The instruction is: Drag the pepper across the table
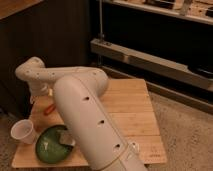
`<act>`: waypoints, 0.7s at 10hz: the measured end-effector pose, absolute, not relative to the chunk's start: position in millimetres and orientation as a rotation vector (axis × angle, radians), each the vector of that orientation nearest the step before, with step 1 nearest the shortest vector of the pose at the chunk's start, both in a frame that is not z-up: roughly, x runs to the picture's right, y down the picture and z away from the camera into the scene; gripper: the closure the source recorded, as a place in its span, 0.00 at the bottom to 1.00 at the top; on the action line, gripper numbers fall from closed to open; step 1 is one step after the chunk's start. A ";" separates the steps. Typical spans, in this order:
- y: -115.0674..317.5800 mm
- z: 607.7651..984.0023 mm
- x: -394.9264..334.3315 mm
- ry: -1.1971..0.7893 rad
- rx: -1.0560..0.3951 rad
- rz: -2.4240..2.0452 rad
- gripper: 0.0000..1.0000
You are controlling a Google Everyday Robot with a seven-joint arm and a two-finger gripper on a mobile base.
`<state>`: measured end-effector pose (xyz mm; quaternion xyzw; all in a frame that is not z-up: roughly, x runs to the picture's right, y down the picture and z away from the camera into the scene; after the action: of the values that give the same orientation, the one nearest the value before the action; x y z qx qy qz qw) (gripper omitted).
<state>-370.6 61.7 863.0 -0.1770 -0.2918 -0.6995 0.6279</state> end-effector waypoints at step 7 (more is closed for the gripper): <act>61.3 878.5 -360.3 -0.753 -0.375 -1.526 0.20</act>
<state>-360.3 61.3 878.5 -0.1648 -0.3308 -0.6701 0.6437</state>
